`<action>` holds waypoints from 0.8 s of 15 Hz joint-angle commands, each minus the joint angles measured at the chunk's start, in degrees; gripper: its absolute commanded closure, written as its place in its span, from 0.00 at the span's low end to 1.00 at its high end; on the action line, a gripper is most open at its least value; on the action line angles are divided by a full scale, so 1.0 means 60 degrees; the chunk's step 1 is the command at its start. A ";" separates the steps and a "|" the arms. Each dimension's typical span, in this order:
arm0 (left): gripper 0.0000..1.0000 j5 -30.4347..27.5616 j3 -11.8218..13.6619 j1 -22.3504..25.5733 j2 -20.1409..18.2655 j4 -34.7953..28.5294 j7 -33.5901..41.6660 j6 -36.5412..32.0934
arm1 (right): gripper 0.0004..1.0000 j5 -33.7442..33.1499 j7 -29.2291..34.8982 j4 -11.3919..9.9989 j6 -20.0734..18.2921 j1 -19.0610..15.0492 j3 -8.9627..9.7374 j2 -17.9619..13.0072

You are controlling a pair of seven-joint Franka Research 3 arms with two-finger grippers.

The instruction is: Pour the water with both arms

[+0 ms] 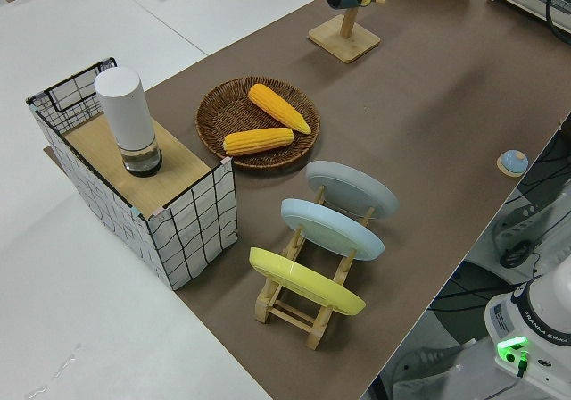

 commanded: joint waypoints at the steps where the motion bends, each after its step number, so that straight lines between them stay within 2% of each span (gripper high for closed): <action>1: 0.01 0.0169 -0.0065 -0.0027 0.0281 -0.0288 0.0168 0.0019 | 0.01 0.0174 -0.0192 -0.0041 -0.0010 -0.0426 0.0151 -0.0092; 6: 0.01 0.0227 -0.0138 -0.0071 0.0635 -0.0258 0.0069 0.0180 | 0.01 0.0174 -0.0163 -0.0041 -0.0053 -0.0413 0.0151 -0.0092; 9: 0.01 0.0154 -0.0153 -0.0071 0.0636 -0.0258 0.0171 0.0194 | 0.01 0.0144 -0.0207 -0.0041 -0.0229 -0.0398 0.0166 -0.0107; 12: 0.01 0.0154 0.0022 0.0060 0.0636 -0.0258 0.0317 0.0194 | 0.01 0.0159 -0.0221 -0.0041 -0.0229 -0.0384 0.0209 -0.0107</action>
